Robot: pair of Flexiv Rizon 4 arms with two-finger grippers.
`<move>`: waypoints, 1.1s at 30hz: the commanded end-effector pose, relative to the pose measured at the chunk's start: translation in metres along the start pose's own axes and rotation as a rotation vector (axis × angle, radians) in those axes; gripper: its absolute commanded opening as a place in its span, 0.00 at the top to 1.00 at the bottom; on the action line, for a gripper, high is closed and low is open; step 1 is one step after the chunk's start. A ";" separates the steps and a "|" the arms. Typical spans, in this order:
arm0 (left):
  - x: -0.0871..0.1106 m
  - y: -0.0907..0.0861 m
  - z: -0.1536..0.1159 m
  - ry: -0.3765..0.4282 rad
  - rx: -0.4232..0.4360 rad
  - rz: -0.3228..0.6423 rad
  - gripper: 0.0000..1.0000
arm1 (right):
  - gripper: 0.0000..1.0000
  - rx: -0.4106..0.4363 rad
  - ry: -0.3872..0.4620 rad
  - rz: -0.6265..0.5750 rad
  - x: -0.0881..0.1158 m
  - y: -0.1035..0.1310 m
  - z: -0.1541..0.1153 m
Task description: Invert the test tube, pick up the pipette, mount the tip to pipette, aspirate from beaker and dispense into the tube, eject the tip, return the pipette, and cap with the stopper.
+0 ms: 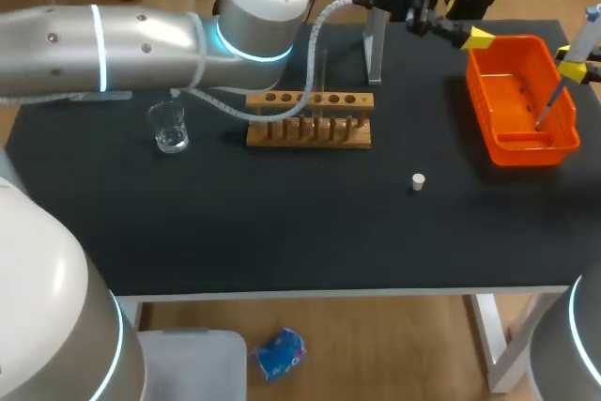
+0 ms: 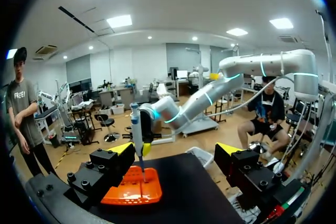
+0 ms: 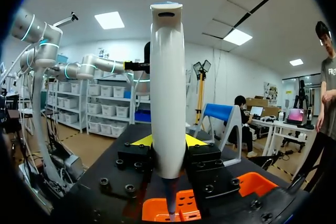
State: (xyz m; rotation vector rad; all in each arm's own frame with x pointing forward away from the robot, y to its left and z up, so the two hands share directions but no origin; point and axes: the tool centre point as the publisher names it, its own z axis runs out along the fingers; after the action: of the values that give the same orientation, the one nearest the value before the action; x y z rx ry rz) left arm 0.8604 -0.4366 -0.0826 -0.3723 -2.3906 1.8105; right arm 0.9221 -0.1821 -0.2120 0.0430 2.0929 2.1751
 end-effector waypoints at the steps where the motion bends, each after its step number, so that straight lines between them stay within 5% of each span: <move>1: -0.003 0.000 0.000 0.009 -0.001 0.001 0.00 | 1.00 -0.001 0.006 -0.001 -0.001 -0.001 -0.002; 26: -0.003 0.000 0.000 0.009 -0.001 0.001 0.00 | 1.00 -0.010 0.031 0.002 0.005 0.000 -0.005; 33: -0.030 -0.019 0.031 0.037 -0.015 0.004 0.00 | 1.00 -0.010 0.031 0.002 0.005 0.000 -0.005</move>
State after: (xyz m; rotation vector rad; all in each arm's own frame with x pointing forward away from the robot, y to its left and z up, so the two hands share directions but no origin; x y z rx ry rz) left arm 0.8638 -0.4505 -0.0739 -0.3778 -2.3851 1.8163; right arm 0.9152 -0.1854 -0.2119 0.0174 2.0969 2.1980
